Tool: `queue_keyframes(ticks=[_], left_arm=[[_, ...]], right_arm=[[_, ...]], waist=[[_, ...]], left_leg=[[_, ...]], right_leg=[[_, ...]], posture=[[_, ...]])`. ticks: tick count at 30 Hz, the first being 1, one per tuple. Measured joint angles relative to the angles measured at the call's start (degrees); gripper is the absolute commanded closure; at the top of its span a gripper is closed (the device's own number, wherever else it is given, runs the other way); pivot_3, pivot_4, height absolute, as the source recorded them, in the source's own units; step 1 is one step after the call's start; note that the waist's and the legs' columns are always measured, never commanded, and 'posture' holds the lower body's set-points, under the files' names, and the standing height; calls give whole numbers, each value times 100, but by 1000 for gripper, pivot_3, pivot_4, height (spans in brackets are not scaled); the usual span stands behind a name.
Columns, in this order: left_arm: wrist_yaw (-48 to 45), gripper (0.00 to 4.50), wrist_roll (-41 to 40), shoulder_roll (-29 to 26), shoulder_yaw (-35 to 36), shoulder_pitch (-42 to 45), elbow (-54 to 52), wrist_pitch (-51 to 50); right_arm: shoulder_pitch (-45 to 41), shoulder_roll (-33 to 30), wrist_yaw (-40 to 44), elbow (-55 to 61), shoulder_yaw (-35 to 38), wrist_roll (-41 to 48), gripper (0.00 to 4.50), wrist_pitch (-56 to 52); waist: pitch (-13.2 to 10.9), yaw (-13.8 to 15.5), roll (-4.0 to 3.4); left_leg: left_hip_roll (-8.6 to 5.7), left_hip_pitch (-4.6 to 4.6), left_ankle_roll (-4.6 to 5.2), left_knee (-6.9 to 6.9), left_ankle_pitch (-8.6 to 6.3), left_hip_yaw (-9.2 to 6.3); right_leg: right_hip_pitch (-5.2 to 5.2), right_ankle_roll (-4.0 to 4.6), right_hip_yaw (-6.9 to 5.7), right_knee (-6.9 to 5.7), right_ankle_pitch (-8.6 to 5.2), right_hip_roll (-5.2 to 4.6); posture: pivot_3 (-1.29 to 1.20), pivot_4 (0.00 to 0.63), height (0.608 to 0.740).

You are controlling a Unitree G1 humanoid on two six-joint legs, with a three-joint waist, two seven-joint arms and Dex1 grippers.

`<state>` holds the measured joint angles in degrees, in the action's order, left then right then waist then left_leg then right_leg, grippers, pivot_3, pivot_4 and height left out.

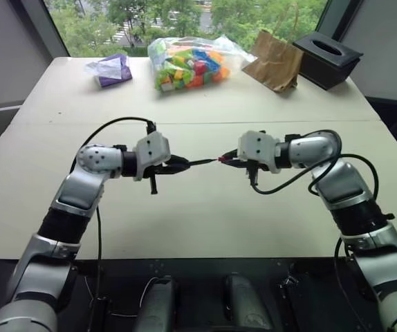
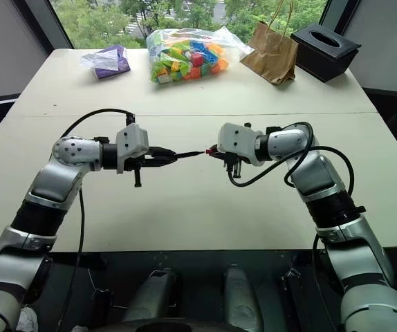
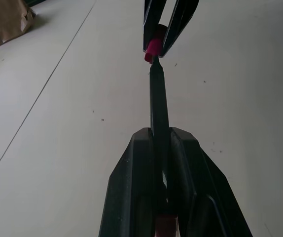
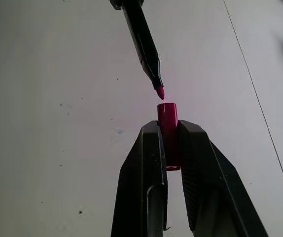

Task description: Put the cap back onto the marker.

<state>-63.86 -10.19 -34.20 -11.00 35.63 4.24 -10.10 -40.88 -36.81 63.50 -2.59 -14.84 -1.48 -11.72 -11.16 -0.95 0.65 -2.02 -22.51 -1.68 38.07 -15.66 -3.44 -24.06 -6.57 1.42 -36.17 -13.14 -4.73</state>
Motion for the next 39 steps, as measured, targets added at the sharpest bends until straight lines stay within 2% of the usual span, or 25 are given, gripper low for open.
queue_keyframes(ticks=[39], left_arm=[[-39, 4500, -56, -3, 1, -88, -228, -94]], right_arm=[[-7, 17, 216, 441, -6, 299, 4442, -524]], waist=[[0, 2, 0]], left_leg=[[0, 0, 0, 0, 0, -2]], right_leg=[[-1, 0, 0, 0, 0, 0]], posture=[[0, 150, 740]])
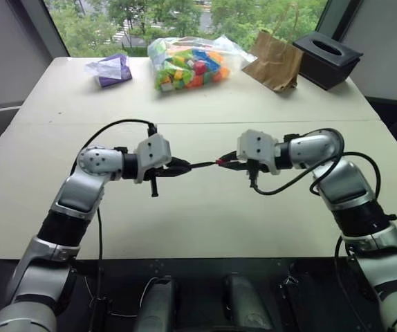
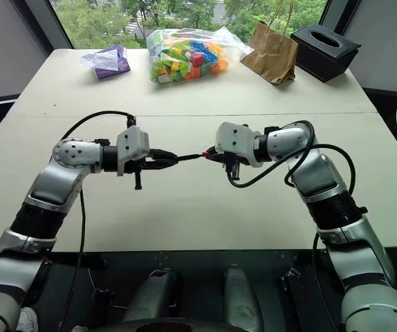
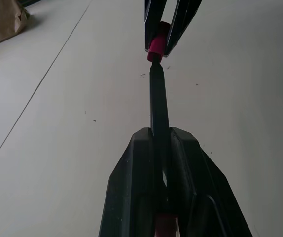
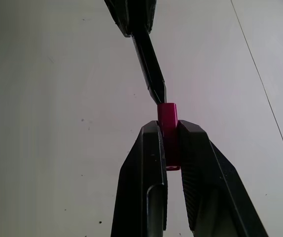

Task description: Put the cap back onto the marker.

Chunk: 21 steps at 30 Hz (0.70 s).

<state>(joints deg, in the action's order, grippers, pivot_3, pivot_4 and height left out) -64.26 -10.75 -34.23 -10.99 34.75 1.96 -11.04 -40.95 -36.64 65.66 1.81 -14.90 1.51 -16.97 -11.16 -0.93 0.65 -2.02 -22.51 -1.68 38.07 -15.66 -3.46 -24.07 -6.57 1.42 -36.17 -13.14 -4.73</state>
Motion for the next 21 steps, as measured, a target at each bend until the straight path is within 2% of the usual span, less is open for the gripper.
queue_keyframes(ticks=[21], left_arm=[[-754, 4500, -383, -11, 153, 51, 343, 357]], right_arm=[[0, -30, 565, 302, 25, 262, 4442, -59]], waist=[[0, 1, 0]], left_leg=[[0, 0, 0, 0, 0, 0]], right_leg=[[0, 0, 0, 0, 0, 0]], posture=[[0, 150, 740]])
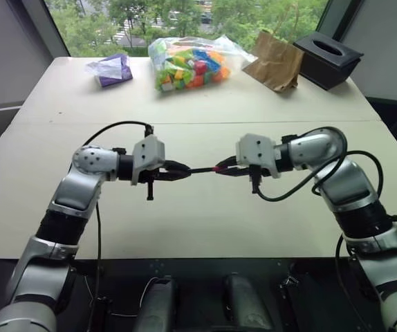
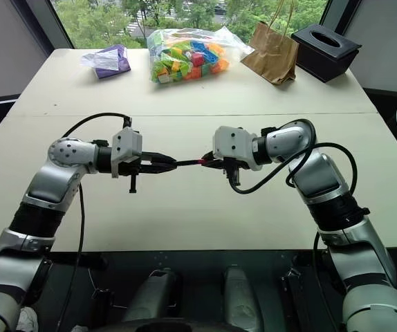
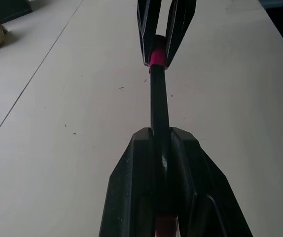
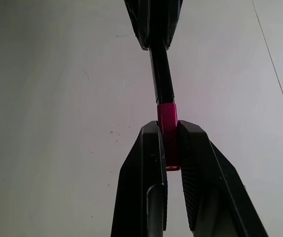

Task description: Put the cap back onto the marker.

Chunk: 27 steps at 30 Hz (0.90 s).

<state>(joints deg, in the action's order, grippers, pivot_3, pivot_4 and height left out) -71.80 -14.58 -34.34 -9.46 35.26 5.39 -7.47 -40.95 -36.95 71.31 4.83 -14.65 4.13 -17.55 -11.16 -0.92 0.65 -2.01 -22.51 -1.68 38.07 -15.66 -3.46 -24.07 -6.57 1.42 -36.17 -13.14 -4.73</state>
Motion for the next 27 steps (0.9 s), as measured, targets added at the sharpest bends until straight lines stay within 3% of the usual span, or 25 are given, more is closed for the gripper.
queue_keyframes(ticks=[12, 27], left_arm=[[-293, 4500, -135, -74, 123, 92, 21, 179], [-207, 4500, 291, -33, -8, 92, 17, 686]], right_arm=[[-37, -5, 154, 173, 148, 269, 4442, -135], [-57, -18, 176, 180, 29, 285, 4442, -522]], waist=[[0, -1, 0], [0, 2, 0]], left_leg=[[0, 0, 0, 0, 0, -1], [0, 0, 0, 0, 0, -1]], right_leg=[[0, 0, 0, 0, 0, 0], [0, 0, 0, 0, 0, 0]], posture=[[0, 150, 740], [0, 150, 740]])
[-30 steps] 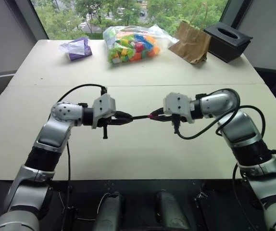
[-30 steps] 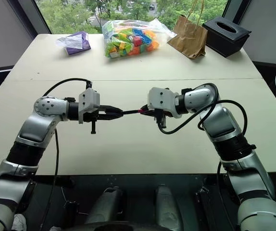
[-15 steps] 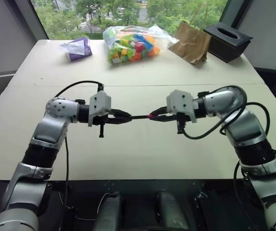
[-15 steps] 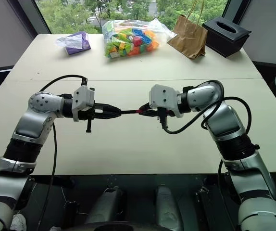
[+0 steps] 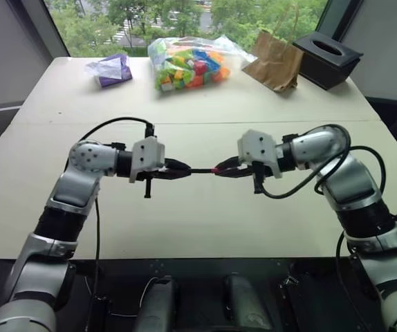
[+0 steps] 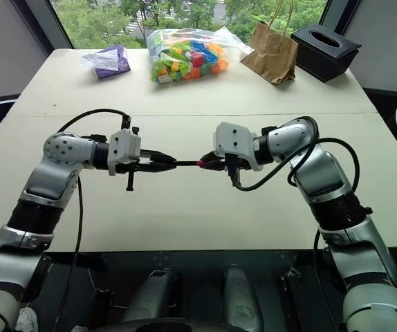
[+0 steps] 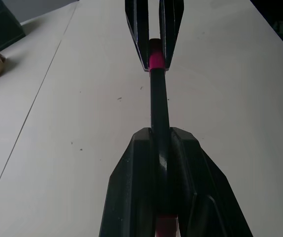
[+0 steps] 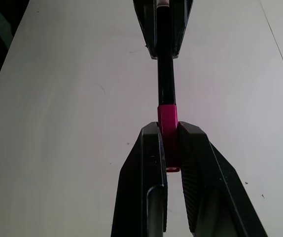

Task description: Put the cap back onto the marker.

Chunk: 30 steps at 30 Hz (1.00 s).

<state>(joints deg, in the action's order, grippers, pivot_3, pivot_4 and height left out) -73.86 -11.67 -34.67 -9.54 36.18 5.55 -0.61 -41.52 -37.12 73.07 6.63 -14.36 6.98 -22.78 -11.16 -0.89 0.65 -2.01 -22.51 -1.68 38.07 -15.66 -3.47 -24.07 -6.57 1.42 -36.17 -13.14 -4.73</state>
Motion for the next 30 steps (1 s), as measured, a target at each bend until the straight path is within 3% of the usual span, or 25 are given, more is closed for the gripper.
queue_keyframes(ticks=[14, 30], left_arm=[[104, 4500, -110, 252, 114, 0, -4, -428], [51, 4500, -133, 79, 123, -161, -220, -412]], right_arm=[[-109, 18, -1, -33, -3, -167, 4442, 0], [-109, -2, 156, -117, -36, -183, 4442, 350]], waist=[[0, -2, 0], [0, -3, 0]], left_leg=[[0, 0, 0, 0, 0, 0], [0, 0, 0, 0, 0, 0]], right_leg=[[0, 0, 0, 0, 0, 0], [0, 0, 0, 0, 0, 0]], posture=[[0, 150, 740], [0, 150, 740]])
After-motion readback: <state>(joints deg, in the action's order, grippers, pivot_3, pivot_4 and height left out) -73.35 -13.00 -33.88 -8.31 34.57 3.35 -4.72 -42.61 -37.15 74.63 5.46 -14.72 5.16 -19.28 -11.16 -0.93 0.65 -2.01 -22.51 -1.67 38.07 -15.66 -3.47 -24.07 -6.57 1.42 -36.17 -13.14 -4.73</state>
